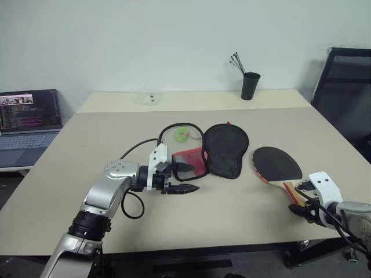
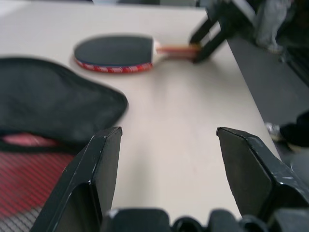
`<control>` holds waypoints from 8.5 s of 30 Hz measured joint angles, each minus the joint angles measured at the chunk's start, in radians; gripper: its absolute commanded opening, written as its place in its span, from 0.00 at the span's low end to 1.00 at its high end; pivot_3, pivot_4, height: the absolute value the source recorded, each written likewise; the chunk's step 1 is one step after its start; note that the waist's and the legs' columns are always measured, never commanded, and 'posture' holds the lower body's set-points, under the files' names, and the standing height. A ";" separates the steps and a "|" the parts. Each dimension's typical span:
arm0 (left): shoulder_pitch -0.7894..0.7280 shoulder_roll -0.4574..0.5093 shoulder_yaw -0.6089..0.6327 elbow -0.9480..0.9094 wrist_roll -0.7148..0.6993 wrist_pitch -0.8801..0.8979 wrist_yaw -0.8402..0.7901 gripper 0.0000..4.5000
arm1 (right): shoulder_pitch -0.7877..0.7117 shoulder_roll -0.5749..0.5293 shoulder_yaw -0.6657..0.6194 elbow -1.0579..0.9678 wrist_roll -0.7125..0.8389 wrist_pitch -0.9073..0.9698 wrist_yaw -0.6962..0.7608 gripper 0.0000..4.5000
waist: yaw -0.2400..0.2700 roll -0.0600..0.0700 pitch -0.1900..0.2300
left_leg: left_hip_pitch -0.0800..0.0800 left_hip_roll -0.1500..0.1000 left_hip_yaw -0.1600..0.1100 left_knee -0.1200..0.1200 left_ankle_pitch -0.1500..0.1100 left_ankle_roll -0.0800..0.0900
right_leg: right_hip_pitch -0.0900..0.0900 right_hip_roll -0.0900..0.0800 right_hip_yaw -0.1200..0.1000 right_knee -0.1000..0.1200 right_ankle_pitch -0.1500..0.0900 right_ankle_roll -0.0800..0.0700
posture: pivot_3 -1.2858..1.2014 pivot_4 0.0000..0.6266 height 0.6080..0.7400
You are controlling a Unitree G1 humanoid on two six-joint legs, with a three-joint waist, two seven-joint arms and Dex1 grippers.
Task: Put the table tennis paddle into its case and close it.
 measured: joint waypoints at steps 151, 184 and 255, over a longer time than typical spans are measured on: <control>0.138 0.045 0.035 -0.098 0.022 -0.026 0.111 0.76 | -0.574 0.745 0.137 0.757 -0.228 -0.605 -0.522 0.70 | -0.015 -0.006 -0.003 | -0.005 0.001 0.003 -0.001 -0.001 0.002 | -0.009 -0.005 0.009 0.002 0.004 0.003 | 0.52 0.24 1.00; -0.157 0.052 0.104 0.645 0.295 -0.285 0.354 0.00 | -0.466 0.192 0.103 0.057 0.200 -0.262 0.072 1.00 | -0.013 -0.006 -0.003 | -0.007 -0.001 0.005 0.000 -0.001 0.002 | -0.009 -0.005 0.006 0.001 0.004 0.003 | 0.52 0.24 1.00; -0.281 -0.124 0.214 0.488 0.158 -0.191 0.104 0.00 | -0.521 0.403 0.133 0.669 0.035 -0.544 -0.153 1.00 | -0.013 -0.007 -0.002 | -0.009 -0.001 0.005 0.002 -0.001 0.002 | -0.010 -0.002 0.006 0.002 0.007 -0.002 | 0.52 0.24 1.00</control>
